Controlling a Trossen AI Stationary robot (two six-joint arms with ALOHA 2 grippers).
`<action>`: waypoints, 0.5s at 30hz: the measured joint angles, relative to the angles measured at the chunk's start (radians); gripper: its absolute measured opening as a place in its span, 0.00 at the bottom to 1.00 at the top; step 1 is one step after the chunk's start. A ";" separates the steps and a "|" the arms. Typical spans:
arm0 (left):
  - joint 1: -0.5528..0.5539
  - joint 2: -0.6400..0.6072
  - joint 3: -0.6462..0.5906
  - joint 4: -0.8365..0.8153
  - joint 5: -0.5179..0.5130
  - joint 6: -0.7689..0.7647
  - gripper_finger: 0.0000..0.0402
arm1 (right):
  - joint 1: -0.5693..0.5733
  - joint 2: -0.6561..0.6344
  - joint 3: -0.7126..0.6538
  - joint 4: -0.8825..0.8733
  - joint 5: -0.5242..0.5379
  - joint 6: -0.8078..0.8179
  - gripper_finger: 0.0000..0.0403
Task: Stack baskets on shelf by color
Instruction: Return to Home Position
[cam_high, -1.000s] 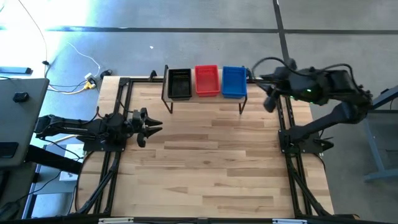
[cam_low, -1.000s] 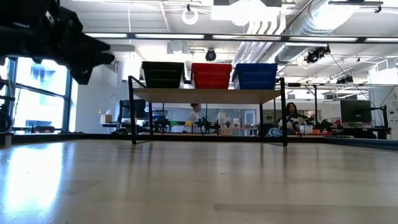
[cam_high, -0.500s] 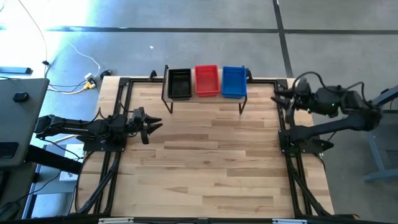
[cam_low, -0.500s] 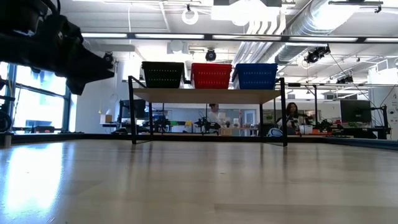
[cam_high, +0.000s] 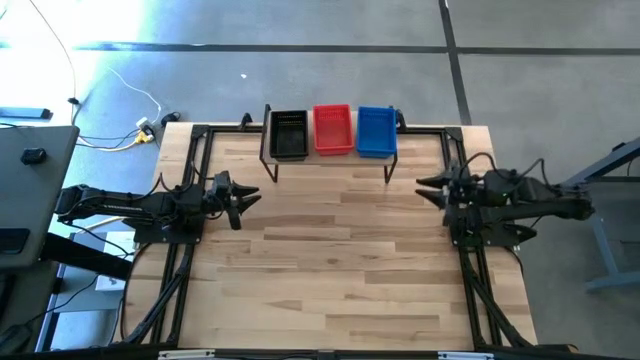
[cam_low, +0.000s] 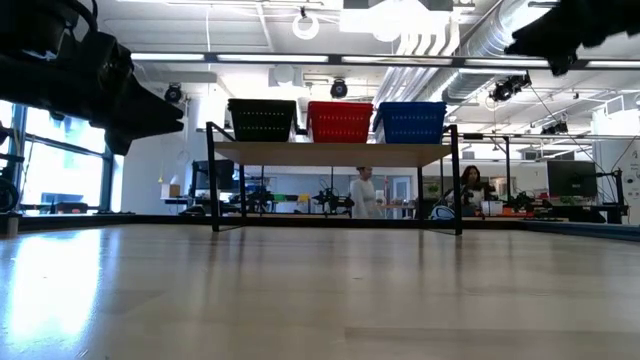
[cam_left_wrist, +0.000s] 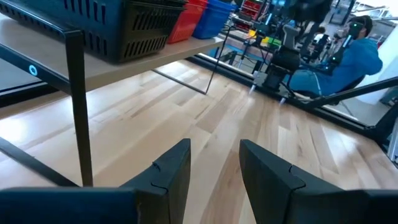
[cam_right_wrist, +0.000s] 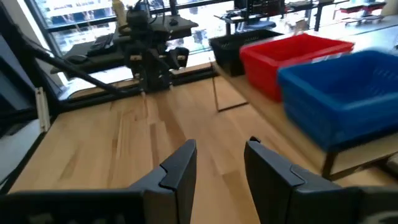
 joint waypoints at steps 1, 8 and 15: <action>0.000 0.000 0.000 0.000 0.000 -0.001 0.31 | 0.000 -0.018 -0.034 0.021 -0.008 0.004 0.30; 0.000 0.000 0.000 0.000 0.000 0.001 0.32 | 0.000 -0.138 -0.192 0.081 -0.015 0.043 0.30; 0.000 0.000 0.000 0.000 0.000 0.001 0.32 | 0.000 -0.247 -0.302 0.097 -0.040 0.089 0.30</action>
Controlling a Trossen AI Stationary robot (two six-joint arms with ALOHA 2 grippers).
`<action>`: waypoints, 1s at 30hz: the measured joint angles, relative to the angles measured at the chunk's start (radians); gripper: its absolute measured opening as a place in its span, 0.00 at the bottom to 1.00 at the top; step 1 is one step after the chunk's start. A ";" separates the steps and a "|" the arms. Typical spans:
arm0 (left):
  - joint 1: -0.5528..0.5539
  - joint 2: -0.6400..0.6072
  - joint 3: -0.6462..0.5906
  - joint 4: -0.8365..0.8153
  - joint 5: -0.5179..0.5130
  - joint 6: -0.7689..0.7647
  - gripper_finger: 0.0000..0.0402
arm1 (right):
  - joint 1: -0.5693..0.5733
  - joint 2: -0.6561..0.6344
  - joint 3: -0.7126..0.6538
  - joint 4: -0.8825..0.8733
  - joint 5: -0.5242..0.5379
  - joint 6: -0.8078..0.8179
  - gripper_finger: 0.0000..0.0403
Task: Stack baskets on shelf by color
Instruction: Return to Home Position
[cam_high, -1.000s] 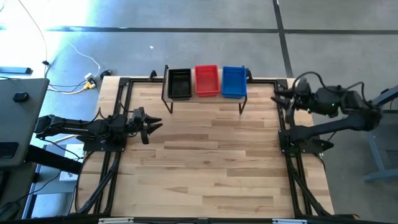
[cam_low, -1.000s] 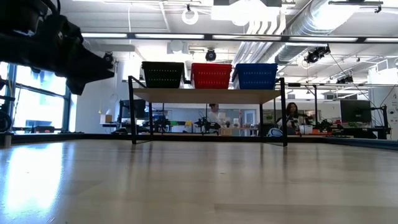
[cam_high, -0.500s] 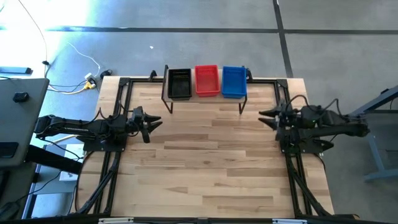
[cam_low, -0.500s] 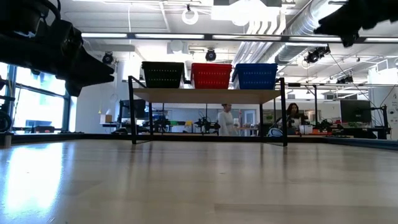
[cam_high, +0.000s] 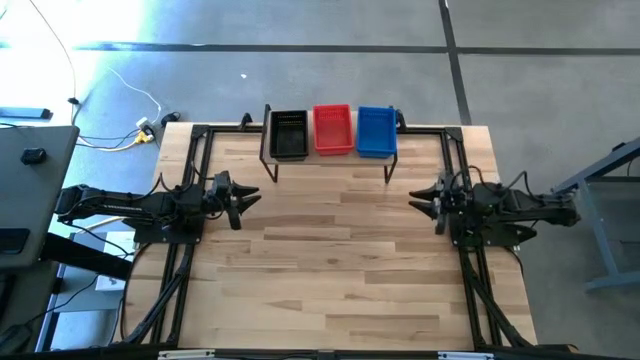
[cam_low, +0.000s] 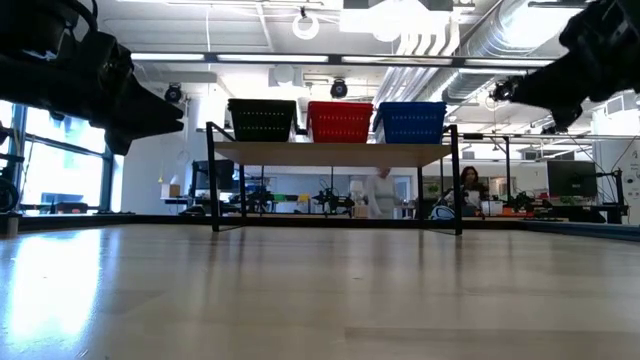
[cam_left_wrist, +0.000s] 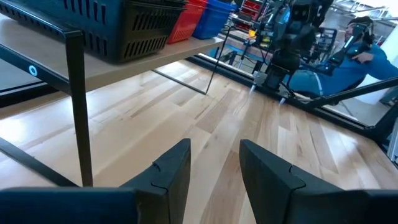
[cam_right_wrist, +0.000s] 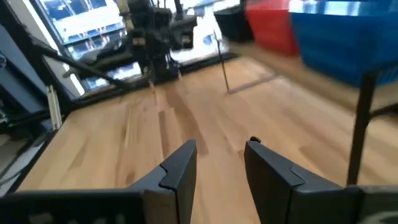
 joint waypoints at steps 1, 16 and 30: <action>0.000 0.000 0.000 0.000 0.000 0.000 0.32 | 0.000 0.000 -0.010 0.002 -0.005 0.009 0.30; 0.000 0.000 0.000 0.001 0.000 0.000 0.32 | 0.000 0.003 -0.098 0.037 -0.015 0.158 0.30; 0.000 0.000 0.000 0.001 -0.003 -0.001 0.32 | 0.000 0.003 -0.097 0.035 -0.020 0.064 0.30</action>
